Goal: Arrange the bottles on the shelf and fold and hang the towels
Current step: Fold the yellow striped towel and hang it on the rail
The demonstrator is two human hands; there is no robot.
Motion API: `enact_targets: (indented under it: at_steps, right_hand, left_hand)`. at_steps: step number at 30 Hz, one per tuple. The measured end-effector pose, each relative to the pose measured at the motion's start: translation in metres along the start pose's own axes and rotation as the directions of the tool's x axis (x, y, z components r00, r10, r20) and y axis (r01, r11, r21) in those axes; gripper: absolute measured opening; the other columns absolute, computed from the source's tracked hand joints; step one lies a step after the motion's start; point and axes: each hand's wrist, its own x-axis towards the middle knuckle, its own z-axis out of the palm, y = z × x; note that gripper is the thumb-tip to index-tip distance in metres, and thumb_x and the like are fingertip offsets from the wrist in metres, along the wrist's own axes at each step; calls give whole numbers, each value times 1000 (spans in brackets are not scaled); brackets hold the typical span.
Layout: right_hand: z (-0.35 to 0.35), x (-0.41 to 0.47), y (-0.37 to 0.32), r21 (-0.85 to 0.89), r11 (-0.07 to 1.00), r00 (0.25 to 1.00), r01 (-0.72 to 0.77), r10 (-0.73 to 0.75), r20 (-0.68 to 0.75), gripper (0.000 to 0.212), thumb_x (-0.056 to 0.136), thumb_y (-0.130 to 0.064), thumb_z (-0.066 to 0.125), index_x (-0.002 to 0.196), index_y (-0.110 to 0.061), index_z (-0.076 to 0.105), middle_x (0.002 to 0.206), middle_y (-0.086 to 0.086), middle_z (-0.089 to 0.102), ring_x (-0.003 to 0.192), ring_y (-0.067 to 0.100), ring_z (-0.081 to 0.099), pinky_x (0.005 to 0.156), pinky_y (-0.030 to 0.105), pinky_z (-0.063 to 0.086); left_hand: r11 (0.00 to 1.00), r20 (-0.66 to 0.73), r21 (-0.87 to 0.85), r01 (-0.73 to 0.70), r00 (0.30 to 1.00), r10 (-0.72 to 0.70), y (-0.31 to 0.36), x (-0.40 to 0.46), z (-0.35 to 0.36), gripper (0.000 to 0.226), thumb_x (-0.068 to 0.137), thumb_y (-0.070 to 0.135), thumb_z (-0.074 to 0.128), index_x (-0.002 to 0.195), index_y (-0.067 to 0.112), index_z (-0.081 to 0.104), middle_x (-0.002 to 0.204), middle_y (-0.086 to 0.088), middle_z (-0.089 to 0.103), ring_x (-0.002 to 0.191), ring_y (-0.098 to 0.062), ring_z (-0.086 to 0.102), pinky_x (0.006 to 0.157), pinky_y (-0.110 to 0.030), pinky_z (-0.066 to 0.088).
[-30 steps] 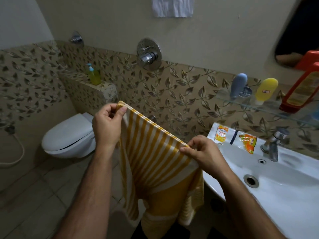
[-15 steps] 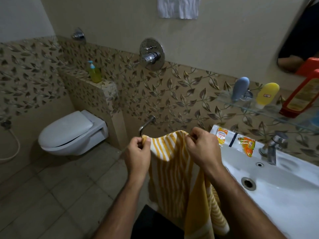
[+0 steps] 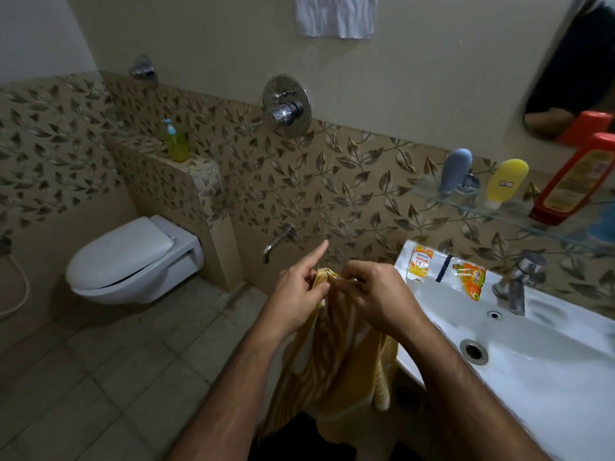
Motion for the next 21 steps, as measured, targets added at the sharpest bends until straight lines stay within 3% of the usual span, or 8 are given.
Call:
enact_targets:
  at_steps: [3,6,10,13,17,19,21]
  right_hand:
    - [0,0,-1,42,999,1000,15,-16,23,13,88,-30,69,82,-20,65,74,-5,66,70,14,60,61,36,48]
    - [0,-2,-1,57,998,999,-39,38,21,14,87,-32,71,81,-20,66,71,-8,63,68,11,57,60,33,46]
    - [6,-1,2,262,922,957,-285,258,134,16,81,-33,77,75,-27,64,72,-6,66,71,11,63,66,35,53]
    - [15,-6,10,501,717,870,-485,334,363,18,76,-27,83,82,-21,67,82,6,72,79,22,69,78,47,57]
    - [24,-11,18,615,555,819,-560,258,513,24,78,-17,80,99,-17,69,106,13,71,100,30,69,92,50,55]
    - [28,-12,16,655,496,817,-570,263,513,23,78,-14,80,99,-16,69,105,11,72,100,29,70,90,48,57]
    - [32,-13,15,638,520,823,-567,337,457,18,79,-12,79,94,-16,70,98,9,74,93,26,72,84,45,59]
  left_hand:
    - [988,60,154,-20,998,11,6,7,-6,44,84,6,65,113,39,68,96,21,69,89,6,61,83,-14,47]
    - [985,-19,171,26,1000,-23,9,8,-7,24,81,10,69,83,34,70,79,17,69,73,1,63,67,-16,47]
    - [963,-188,268,-5,981,57,20,5,-6,16,83,12,66,85,28,69,84,12,68,80,-4,63,71,-25,51]
    - [937,-229,348,-18,968,104,33,3,-13,15,86,13,64,92,26,69,93,12,65,86,-5,60,75,-25,50]
    - [908,-221,417,-39,965,143,44,2,-20,15,87,13,63,95,25,69,96,11,64,89,-5,58,76,-22,46]
    - [904,-242,426,-23,960,139,45,3,-22,16,87,13,63,95,25,70,96,11,63,90,-5,57,76,-21,46]
    - [900,-279,435,3,951,132,45,4,-26,16,88,12,62,95,25,69,94,14,59,88,-3,54,70,-9,39]
